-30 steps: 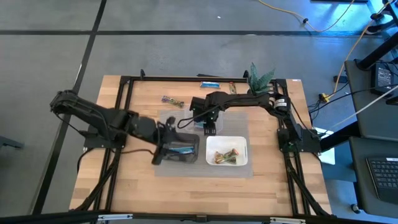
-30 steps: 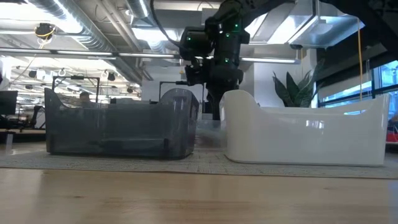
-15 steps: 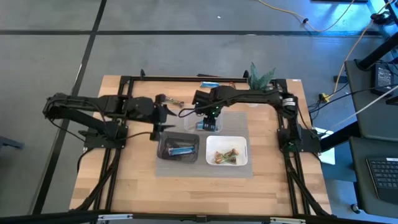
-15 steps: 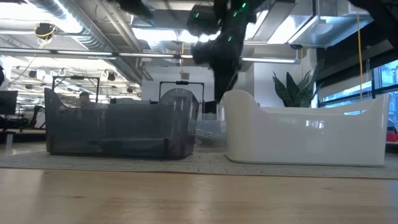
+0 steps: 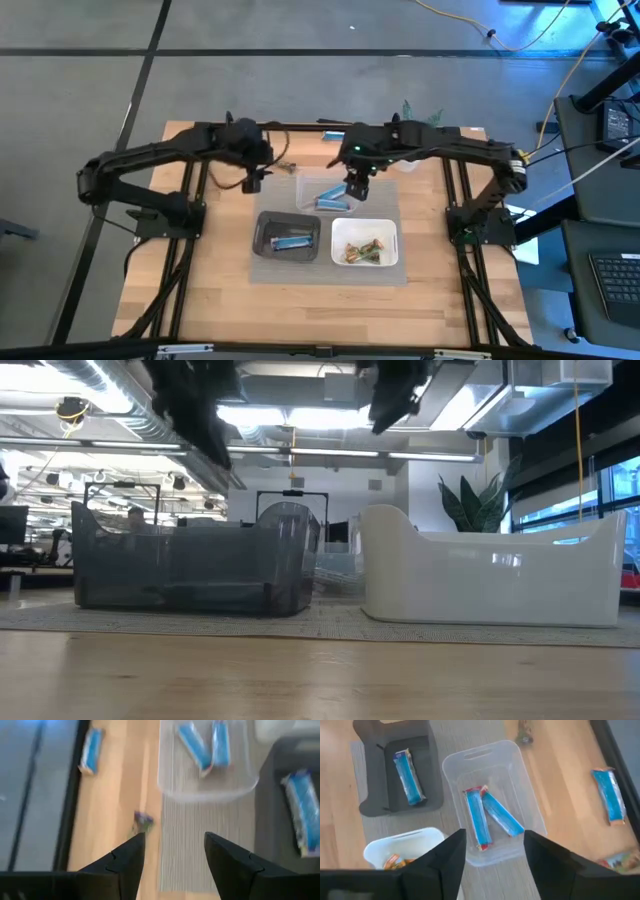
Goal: Pick and place Granola Bars by type
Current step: Put the blue granola bar into the black bin
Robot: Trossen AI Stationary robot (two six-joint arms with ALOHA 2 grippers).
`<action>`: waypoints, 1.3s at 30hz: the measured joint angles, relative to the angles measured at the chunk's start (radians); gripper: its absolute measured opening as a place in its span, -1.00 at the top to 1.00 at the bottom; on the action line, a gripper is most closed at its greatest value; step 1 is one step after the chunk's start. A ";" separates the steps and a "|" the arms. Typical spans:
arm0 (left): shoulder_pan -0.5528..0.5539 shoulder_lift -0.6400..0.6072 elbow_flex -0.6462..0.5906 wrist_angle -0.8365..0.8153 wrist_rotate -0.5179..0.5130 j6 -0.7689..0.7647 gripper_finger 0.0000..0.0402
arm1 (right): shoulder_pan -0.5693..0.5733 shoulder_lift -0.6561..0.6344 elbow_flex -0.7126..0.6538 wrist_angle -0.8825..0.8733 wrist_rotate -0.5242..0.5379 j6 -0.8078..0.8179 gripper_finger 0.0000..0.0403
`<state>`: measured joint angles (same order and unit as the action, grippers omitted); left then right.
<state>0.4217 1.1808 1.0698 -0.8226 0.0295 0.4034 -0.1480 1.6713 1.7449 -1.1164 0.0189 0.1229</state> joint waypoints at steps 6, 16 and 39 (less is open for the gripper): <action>0.134 0.124 0.000 -0.011 0.056 0.171 0.01 | 0.100 -0.107 -0.083 0.112 0.117 -0.050 0.00; 0.184 0.325 0.000 0.003 -0.063 0.368 0.01 | 0.173 -0.389 -0.510 0.430 0.121 0.056 0.00; 0.244 0.492 0.000 0.272 -0.077 0.378 0.01 | 0.171 -0.572 -0.806 0.673 0.121 0.239 0.00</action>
<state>0.6655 1.6726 1.0695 -0.5502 -0.0471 0.7812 0.0231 1.0996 0.9394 -0.4431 0.1402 0.3618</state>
